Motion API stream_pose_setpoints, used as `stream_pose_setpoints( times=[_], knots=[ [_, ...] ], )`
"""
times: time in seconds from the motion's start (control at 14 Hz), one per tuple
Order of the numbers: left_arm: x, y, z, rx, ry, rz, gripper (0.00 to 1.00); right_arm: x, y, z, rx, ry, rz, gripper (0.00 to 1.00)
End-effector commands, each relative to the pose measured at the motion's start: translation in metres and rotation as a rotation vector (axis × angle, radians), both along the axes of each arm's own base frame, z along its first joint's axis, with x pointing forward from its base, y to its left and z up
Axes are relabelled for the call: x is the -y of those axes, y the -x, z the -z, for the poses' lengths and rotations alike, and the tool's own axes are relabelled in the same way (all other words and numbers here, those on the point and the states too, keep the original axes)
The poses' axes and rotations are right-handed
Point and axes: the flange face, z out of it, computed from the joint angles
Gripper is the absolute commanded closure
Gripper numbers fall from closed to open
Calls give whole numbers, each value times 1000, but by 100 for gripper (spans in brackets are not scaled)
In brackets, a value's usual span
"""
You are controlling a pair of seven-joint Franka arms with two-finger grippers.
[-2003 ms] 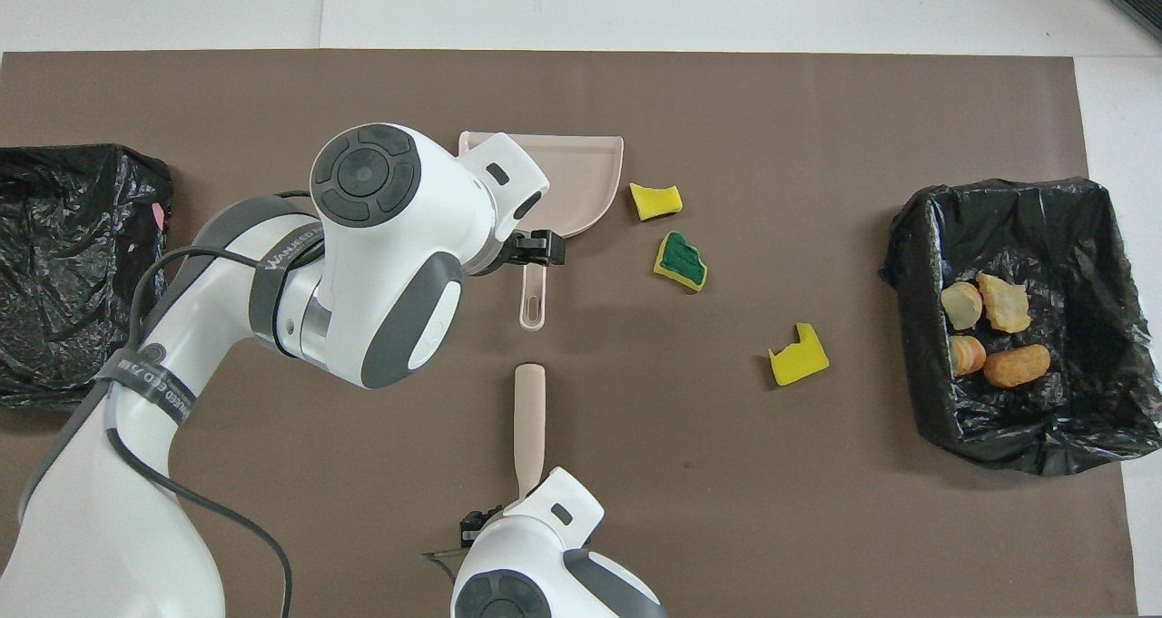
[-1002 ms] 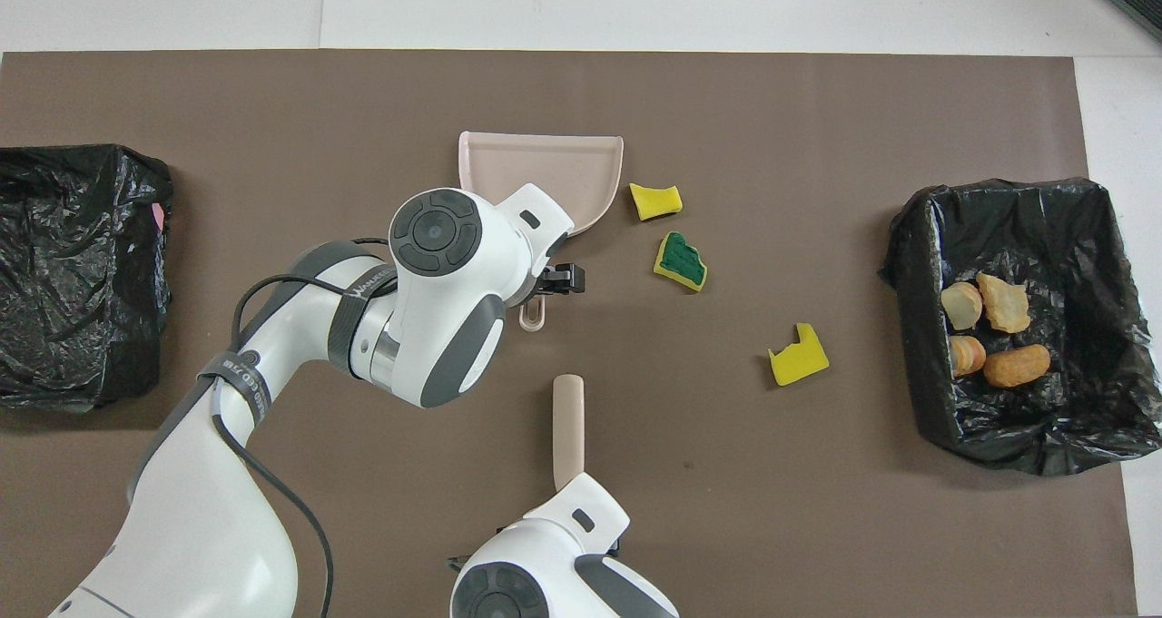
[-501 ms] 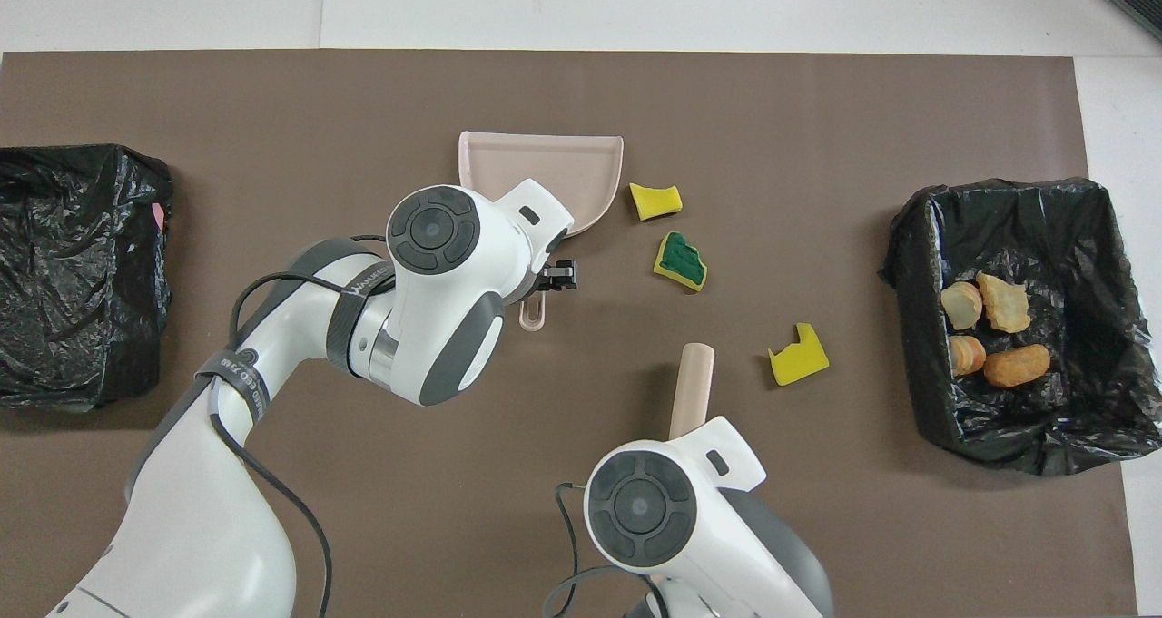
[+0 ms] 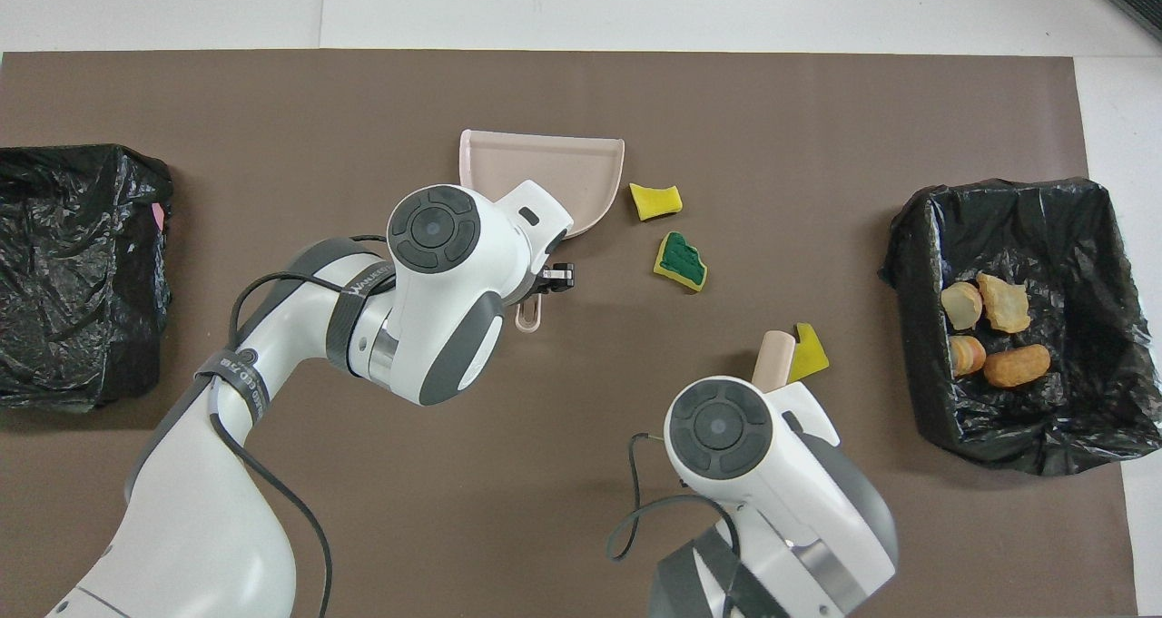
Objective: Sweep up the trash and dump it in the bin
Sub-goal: 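Lift the dustpan with the left gripper while the right gripper moves the brush, then pull the dustpan back with the left gripper while the right gripper sweeps sponges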
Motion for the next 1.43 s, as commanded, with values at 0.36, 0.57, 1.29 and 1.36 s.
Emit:
stream_pose_setpoints(
  times=[0.36, 0.57, 1.29, 1.36],
  knots=[
    [-68, -15, -51, 19, -124, 488, 100, 74, 3, 39, 58, -85, -97, 100],
    [-117, -14, -75, -40, -130, 733, 100, 68, -3, 40, 74, -124, -136, 100],
    [-225, 27, -46, -122, -136, 1232, 100, -55, -77, 50, 92, -262, -510, 100],
    [-225, 33, -41, -98, -145, 1227, 100, -70, -82, 44, 91, -322, -518, 100]
  ],
)
